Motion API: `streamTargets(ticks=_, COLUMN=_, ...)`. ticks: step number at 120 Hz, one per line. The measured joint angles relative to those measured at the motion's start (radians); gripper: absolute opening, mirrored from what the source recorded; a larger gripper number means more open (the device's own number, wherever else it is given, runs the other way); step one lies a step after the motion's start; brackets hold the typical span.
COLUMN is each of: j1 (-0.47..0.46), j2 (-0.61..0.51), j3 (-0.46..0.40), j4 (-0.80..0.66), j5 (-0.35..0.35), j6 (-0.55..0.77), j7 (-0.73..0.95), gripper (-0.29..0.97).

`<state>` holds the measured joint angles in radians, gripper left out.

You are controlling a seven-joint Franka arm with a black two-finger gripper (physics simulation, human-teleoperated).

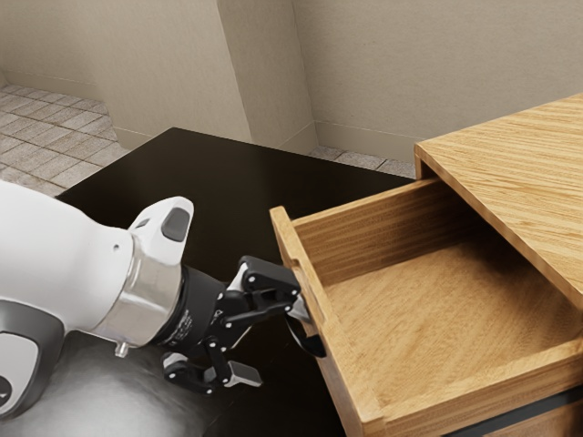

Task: Pull the drawer handle with one arm to open the drawer

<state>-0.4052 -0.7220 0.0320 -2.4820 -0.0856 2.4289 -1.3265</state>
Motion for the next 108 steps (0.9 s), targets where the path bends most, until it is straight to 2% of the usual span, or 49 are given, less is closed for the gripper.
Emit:
streamTargets(ticks=25, j1=0.005, j2=-0.059, j3=0.000, j4=-0.026, j5=0.005, j6=-0.005, j7=0.003, gripper=0.67)
streamTargets(ticks=58, j1=0.017, j2=-0.117, j3=0.000, j4=-0.024, j5=-0.071, j6=0.019, j7=0.040, gripper=0.64)
streamTargets(ticks=74, j1=0.016, j2=-0.131, j3=-0.004, j4=-0.015, j5=-0.075, j6=0.024, j7=0.060, gripper=0.63)
streamTargets(ticks=92, j1=0.020, j2=-0.219, j3=-0.006, j4=-0.011, j5=-0.063, j6=-0.008, j7=0.067, gripper=0.65)
streamTargets(ticks=96, j1=0.019, j2=-0.219, j3=0.002, j4=0.025, j5=-0.057, j6=-0.044, j7=0.066, gripper=0.65)
streamTargets(ticks=100, j1=0.016, j2=-0.173, j3=0.011, j4=0.117, j5=-0.041, j6=-0.111, j7=0.064, gripper=0.65)
streamTargets(ticks=104, j1=0.009, j2=-0.084, j3=0.025, j4=0.251, j5=-0.026, j6=-0.201, j7=0.062, gripper=0.66)
streamTargets(ticks=108, j1=-0.024, j2=0.046, j3=0.045, j4=0.444, j5=-0.007, j6=-0.318, j7=0.060, gripper=0.66)
